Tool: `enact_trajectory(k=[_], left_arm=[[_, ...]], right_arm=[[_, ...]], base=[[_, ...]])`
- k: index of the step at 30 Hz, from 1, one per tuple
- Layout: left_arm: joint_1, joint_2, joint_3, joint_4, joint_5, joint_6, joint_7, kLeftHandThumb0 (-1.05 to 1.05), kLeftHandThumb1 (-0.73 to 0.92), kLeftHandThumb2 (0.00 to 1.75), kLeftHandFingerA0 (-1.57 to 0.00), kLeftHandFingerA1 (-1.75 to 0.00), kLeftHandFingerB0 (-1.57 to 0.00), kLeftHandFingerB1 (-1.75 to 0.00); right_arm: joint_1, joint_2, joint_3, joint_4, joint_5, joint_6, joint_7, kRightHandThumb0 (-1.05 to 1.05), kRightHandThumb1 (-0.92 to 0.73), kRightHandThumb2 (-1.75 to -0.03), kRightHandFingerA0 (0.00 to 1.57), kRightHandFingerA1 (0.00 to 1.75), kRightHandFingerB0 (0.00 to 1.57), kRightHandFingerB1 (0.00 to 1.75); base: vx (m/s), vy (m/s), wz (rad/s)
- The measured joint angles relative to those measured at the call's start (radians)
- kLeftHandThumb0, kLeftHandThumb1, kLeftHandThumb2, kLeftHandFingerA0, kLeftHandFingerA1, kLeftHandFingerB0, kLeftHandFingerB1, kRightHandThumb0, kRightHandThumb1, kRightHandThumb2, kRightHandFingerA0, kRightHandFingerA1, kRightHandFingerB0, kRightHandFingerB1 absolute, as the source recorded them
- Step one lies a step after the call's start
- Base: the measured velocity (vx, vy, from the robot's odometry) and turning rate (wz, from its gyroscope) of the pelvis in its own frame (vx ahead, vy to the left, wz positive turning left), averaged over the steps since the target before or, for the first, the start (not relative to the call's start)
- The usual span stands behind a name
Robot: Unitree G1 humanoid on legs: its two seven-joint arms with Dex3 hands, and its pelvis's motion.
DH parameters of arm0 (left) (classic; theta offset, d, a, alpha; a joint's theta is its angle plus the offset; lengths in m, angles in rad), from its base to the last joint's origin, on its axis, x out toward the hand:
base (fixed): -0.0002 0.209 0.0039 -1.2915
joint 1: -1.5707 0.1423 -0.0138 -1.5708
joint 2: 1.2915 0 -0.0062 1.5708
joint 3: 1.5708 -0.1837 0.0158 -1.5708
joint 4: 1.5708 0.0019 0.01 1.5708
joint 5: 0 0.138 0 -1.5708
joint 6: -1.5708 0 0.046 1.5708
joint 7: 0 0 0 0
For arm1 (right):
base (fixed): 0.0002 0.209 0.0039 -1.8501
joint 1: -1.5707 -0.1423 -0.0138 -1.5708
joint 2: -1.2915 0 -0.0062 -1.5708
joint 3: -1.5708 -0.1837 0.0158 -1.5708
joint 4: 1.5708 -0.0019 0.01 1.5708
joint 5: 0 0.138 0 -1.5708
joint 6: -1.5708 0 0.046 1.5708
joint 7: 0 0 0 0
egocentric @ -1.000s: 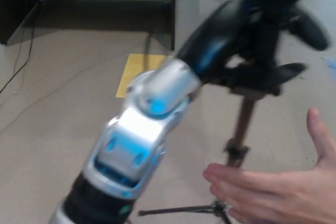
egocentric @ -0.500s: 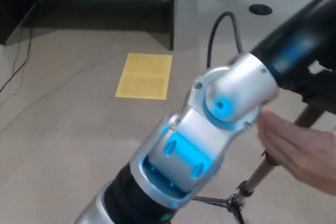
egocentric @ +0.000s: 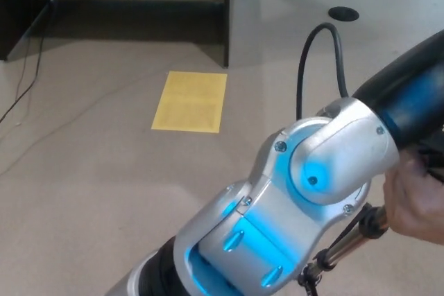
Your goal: There is a tripod standing in front of the robot and the robot extends its left arm to grab it. It lifts the tripod and passes it to a person.
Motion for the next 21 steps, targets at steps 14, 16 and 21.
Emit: enact_trajectory(k=[14,16,21], left_arm=[[-0.057,0.169,-0.033,-0.056,0.007,0.045,-0.095,-0.89,0.50,0.93,-0.02,-0.19,0.00,0.00],[-0.051,0.190,-0.033,-0.066,0.006,0.046,-0.106,-0.91,0.51,0.93,0.00,-0.14,0.00,0.00],[-0.025,0.241,-0.011,-0.082,-0.003,0.051,-0.142,-0.96,0.57,0.59,0.00,-0.01,0.00,0.00]], right_arm=[[0.005,-0.004,0.006,0.007,-0.003,0.006,0.003,-0.39,-0.70,-0.62,0.67,0.42,0.50,0.37],[0.002,-0.003,0.006,0.011,-0.003,0.009,0.005,-0.38,-0.70,-0.61,0.67,0.42,0.51,0.37],[0.000,-0.002,0.015,0.022,-0.005,0.013,0.009,-0.41,-0.70,-0.61,0.70,0.42,0.51,0.37]], base=[[0.00,0.000,0.00],[0.00,0.000,0.00],[0.00,0.000,0.00]])
